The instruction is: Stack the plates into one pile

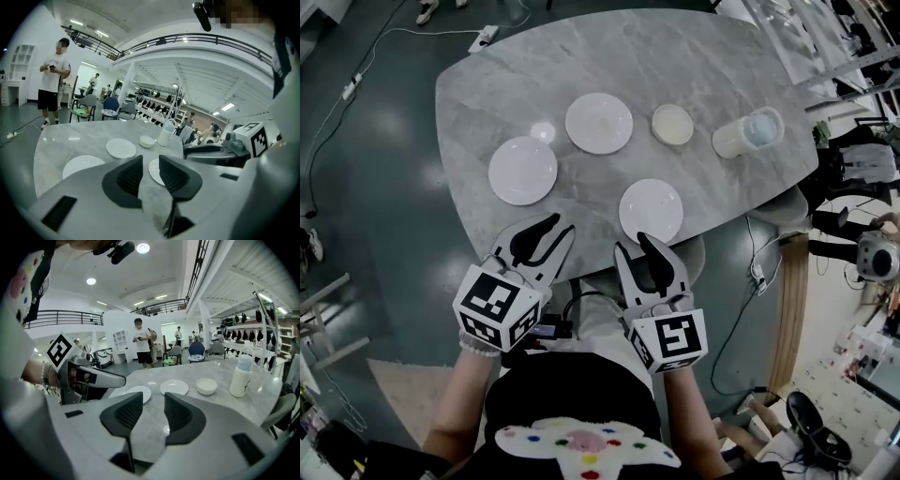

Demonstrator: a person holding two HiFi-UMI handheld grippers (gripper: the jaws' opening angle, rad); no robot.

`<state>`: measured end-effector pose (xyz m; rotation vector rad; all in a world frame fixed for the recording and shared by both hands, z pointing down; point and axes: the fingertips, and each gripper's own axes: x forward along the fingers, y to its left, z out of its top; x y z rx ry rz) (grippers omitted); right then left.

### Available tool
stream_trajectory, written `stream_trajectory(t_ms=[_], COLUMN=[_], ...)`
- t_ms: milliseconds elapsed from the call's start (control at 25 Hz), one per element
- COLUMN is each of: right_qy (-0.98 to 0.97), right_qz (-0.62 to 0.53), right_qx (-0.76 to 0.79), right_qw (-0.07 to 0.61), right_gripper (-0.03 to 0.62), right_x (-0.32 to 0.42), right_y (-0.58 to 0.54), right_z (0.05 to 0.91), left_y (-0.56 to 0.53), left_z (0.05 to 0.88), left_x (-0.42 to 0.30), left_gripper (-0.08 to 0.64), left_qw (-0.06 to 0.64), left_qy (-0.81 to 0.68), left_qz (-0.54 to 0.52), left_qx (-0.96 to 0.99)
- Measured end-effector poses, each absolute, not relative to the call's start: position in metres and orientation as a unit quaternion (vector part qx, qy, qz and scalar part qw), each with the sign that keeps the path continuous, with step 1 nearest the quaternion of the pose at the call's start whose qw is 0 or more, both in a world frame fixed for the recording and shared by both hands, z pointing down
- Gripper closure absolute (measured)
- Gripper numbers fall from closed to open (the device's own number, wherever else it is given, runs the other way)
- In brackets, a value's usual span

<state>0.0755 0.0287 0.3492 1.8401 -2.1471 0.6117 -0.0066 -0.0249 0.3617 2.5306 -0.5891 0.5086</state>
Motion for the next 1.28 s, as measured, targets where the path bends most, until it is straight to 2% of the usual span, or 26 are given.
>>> stream_trajectory(t_ms=[920,1280], right_qy=[-0.716,-0.707], right_qz=[0.238,0.254], right_qx=[0.643,0.648], right_qw=[0.132,0.126], right_gripper=[0.465,0.465], right_x=[0.138,0.152], right_y=[0.049,0.053], right_z=[0.391,0.399], left_y=[-0.002,0.012], left_z=[0.460,0.501], left_x=[0.077,0.095], left_gripper=[0.448,0.443], left_qw=[0.396,0.482], left_qy=[-0.165,-0.165], left_qz=[0.233,0.247], left_qx=[0.873,0.824])
